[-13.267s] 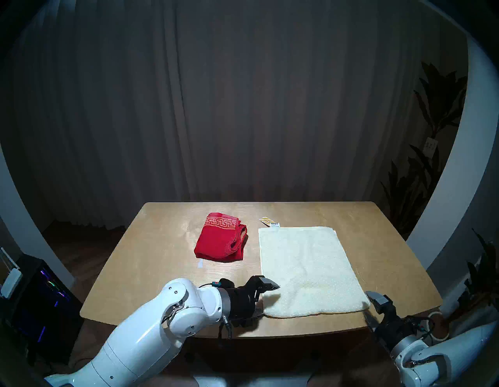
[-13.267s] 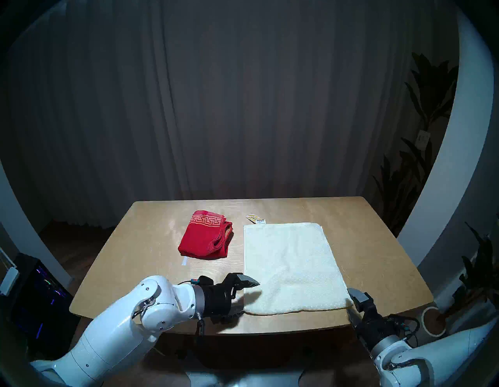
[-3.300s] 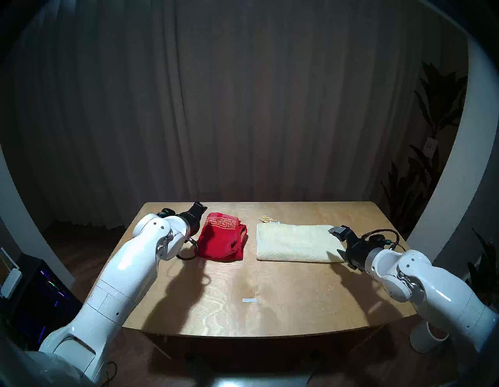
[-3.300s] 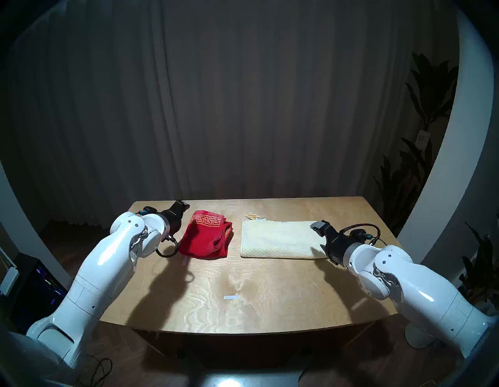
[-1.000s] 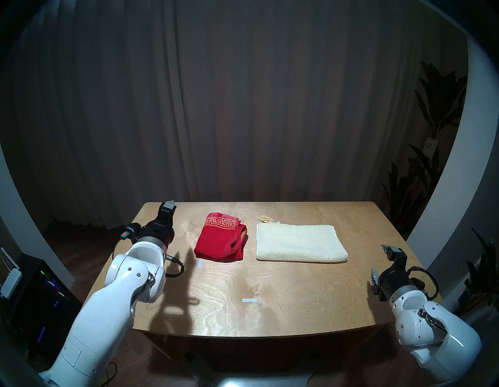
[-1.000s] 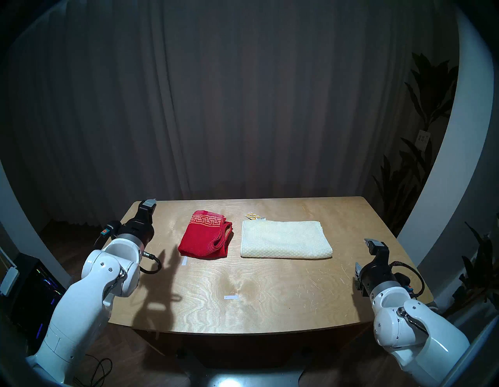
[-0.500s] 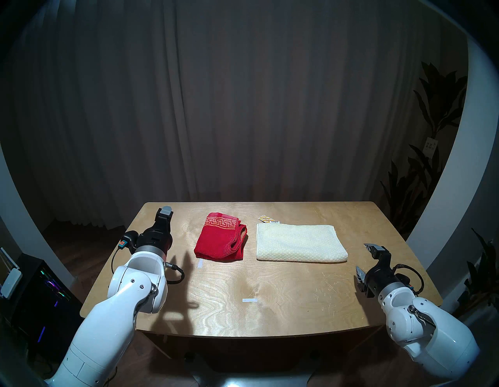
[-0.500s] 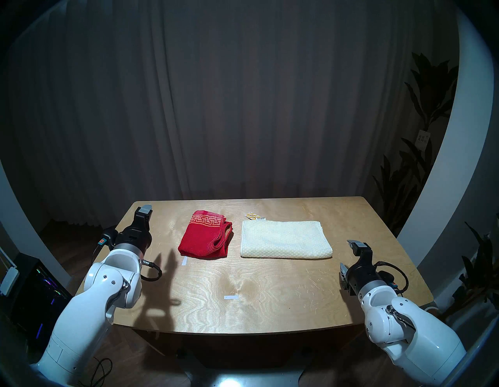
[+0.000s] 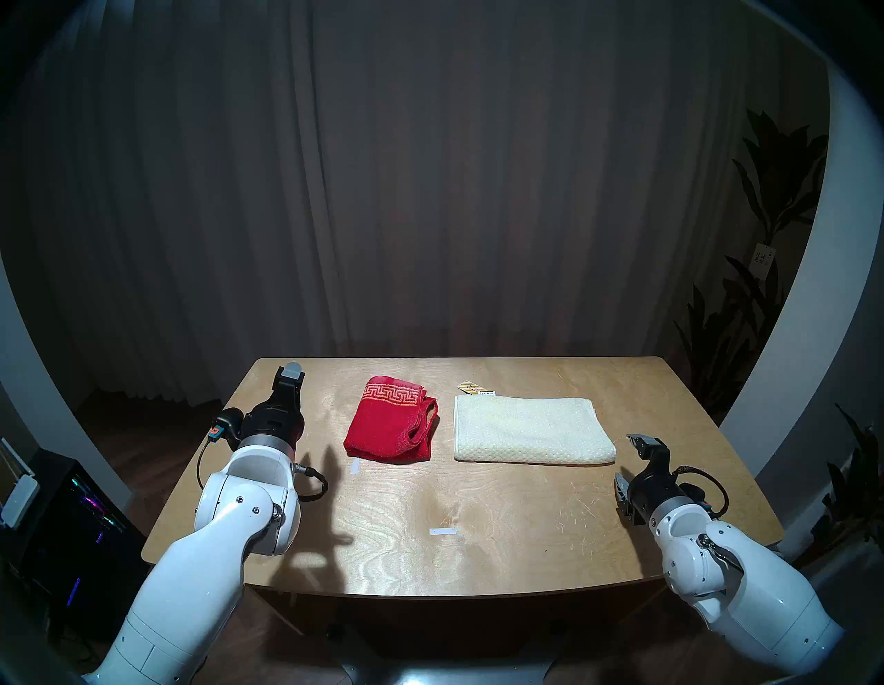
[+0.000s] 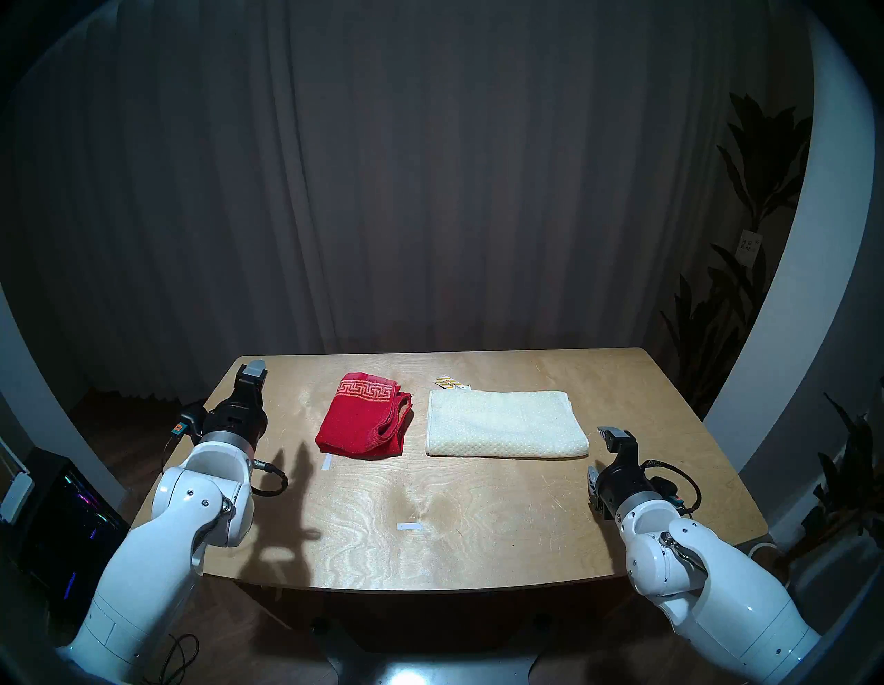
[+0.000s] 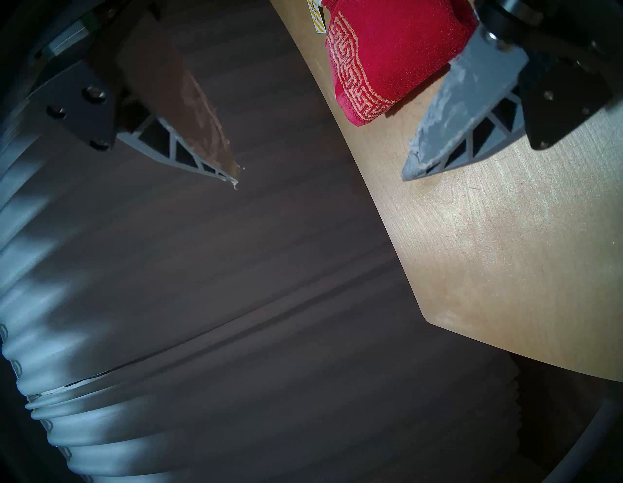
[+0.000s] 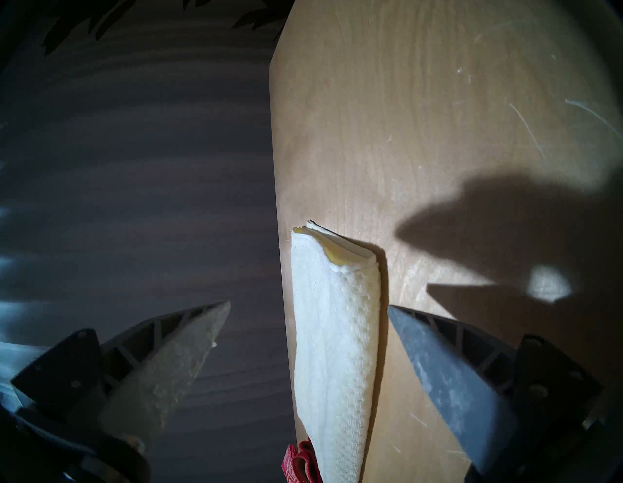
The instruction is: Fold each towel twice and stack them on table
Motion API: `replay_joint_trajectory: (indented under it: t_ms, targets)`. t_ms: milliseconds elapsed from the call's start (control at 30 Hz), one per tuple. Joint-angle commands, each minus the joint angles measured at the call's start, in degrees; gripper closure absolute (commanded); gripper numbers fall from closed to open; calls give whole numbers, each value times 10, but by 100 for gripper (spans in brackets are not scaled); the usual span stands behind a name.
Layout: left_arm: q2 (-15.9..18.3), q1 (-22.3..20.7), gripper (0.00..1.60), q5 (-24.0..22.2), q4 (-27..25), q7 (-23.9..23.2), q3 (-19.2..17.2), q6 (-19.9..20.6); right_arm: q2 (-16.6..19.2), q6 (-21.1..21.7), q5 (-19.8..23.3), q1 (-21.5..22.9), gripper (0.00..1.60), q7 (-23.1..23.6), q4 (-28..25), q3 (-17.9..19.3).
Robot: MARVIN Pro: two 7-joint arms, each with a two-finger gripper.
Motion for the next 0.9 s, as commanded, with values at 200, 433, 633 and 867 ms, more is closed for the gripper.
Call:
replay_joint_trajectory:
  t_ms: [200,433,633,867]
  targets:
    - [-2,-11,0,13,-8,7,0,-5,-35,-16,-44,92,0,-12,44,-40]
    - [-4,-14,0,13,-5,13,-1,-3,-34,-19,-50,98,0,-18,51,-49]
    - [-6,-16,0,6,-1,17,-5,-2,-9,-38,-56,105,0,-94,26,-62]
    - [-7,-17,0,2,-1,20,-7,-1,-13,-57,-54,123,0,-138,27,-66]
